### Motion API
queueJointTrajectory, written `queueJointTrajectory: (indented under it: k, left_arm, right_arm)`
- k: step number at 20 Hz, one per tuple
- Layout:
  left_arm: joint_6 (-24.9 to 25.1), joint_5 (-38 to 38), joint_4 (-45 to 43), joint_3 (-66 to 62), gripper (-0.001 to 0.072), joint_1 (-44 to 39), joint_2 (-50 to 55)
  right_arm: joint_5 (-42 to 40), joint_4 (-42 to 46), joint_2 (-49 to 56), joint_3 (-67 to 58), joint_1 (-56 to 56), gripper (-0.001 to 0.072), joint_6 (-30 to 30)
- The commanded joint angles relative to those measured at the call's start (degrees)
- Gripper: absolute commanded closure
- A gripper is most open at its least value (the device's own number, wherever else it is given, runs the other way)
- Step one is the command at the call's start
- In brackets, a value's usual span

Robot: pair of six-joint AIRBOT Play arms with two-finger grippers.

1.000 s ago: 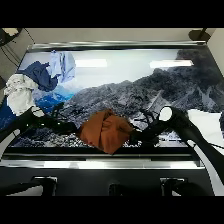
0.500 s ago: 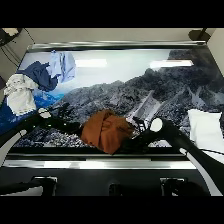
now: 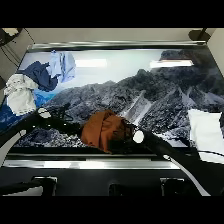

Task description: Fold the shirts.

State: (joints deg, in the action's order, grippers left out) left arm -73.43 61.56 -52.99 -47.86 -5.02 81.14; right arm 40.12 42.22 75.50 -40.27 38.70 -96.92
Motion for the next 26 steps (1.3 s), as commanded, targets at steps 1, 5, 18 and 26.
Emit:
queueJointTrajectory:
  k: [1, 5, 18, 26]
  left_arm:
    - [0.2, 0.5, 0.1, -0.2, 0.0678, 0.0, -0.7]
    - [1.6, 0.6, -0.8, -1.2, 0.0681, 0.4, -5.5]
    - [-10.6, -6.3, 0.3, -55.0, 0.0682, 14.5, -39.2]
    - [-10.6, -3.4, -6.6, -60.0, 0.0682, 13.5, -38.2]
  right_arm:
    - [-4.7, -1.3, 0.7, -0.2, 0.9, 0.0668, -2.1]
    - [-1.1, 5.0, -5.0, -1.4, 0.8, 0.0670, 0.3]
    - [16.0, 77.7, -38.2, -52.7, 0.8, 0.0670, -22.7]
    - [17.9, 72.0, -37.1, -52.7, 0.8, 0.0669, -22.9]
